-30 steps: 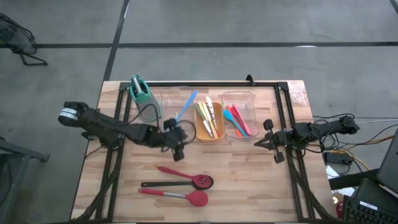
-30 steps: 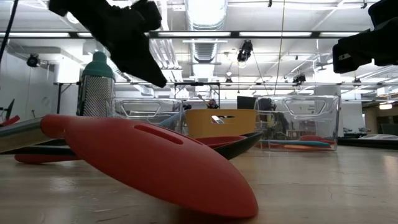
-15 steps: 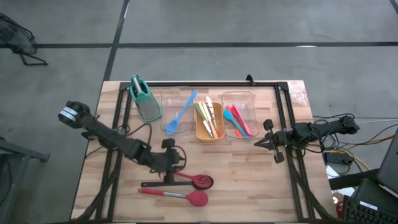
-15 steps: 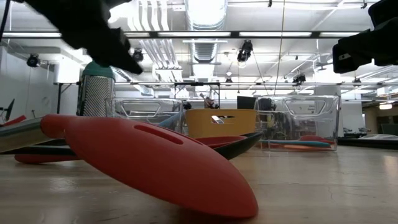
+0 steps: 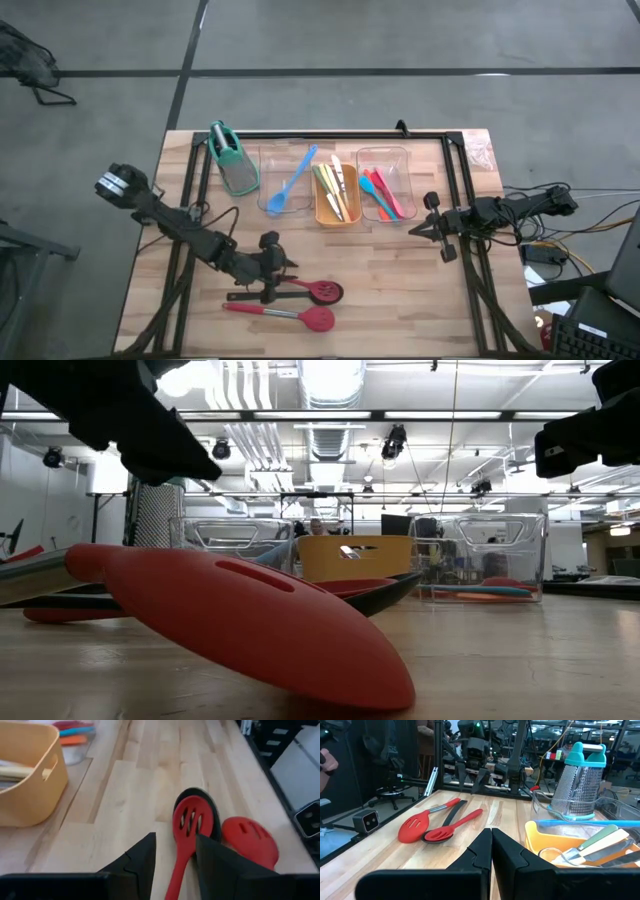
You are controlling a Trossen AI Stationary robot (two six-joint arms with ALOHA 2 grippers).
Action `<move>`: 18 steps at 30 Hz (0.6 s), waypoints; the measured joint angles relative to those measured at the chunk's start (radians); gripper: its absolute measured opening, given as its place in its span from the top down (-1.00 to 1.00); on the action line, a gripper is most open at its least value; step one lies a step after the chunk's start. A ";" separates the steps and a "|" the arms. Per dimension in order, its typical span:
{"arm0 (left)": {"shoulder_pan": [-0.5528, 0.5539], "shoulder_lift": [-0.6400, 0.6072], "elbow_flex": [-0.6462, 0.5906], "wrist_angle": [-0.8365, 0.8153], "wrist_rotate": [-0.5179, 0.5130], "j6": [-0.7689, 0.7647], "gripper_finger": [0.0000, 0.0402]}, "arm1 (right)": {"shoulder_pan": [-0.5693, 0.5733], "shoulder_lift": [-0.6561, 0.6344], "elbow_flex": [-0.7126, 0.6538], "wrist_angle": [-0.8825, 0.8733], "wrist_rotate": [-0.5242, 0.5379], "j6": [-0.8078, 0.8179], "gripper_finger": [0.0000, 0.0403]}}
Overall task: Pick & Place Kitchen Items
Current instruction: Put the red serving spoon into the left transparent bin
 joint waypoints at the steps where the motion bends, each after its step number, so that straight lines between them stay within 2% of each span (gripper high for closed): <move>1: 0.000 0.001 -0.005 0.001 0.000 -0.001 0.28 | 0.000 0.000 0.000 0.000 0.000 0.000 0.96; 14: 0.000 0.003 -0.014 0.007 -0.016 -0.017 0.28 | 0.000 0.001 0.000 0.000 0.000 0.000 0.96; 18: 0.000 0.003 -0.014 0.005 -0.012 0.025 0.28 | 0.000 -0.001 0.000 0.000 0.000 0.000 0.96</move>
